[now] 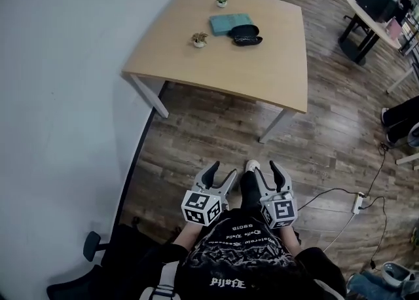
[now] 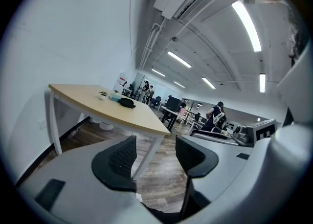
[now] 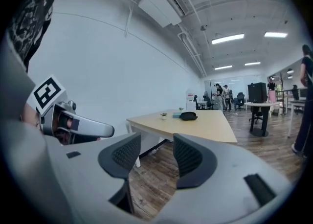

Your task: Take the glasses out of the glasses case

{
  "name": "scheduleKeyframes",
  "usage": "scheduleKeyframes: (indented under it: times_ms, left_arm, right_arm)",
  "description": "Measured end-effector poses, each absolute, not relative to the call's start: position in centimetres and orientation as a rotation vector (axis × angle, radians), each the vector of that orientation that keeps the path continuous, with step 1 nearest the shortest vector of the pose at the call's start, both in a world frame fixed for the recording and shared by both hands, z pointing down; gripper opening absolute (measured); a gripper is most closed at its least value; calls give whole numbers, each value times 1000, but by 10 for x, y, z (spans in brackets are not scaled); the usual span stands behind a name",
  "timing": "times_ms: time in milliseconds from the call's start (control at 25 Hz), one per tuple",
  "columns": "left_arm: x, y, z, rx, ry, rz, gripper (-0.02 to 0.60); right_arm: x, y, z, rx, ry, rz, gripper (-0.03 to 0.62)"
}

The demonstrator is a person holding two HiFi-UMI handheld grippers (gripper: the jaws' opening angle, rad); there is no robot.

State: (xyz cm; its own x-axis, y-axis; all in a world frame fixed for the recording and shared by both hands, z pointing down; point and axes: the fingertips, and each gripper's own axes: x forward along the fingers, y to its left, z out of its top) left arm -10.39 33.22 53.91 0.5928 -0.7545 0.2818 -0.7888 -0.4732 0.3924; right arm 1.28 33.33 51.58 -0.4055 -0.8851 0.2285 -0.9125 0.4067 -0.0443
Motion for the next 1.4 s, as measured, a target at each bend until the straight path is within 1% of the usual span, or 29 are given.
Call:
scheduleKeyframes:
  times_ms: [200, 480, 1040, 1400]
  left_arm:
    - [-112, 299, 542, 2307, -1310, 111, 258]
    - [-93, 217, 538, 2294, -1381, 143, 258]
    - [2, 65, 531, 2210, -1477, 94, 258]
    - [46, 9, 536, 2214, -1479, 138, 258]
  right_arm:
    - [11, 291, 520, 1531, -2533, 258, 219]
    - [33, 202, 524, 1471, -2585, 308, 219]
    - [130, 29, 509, 1376, -2654, 283, 219]
    - [163, -19, 521, 1312, -2663, 319, 213]
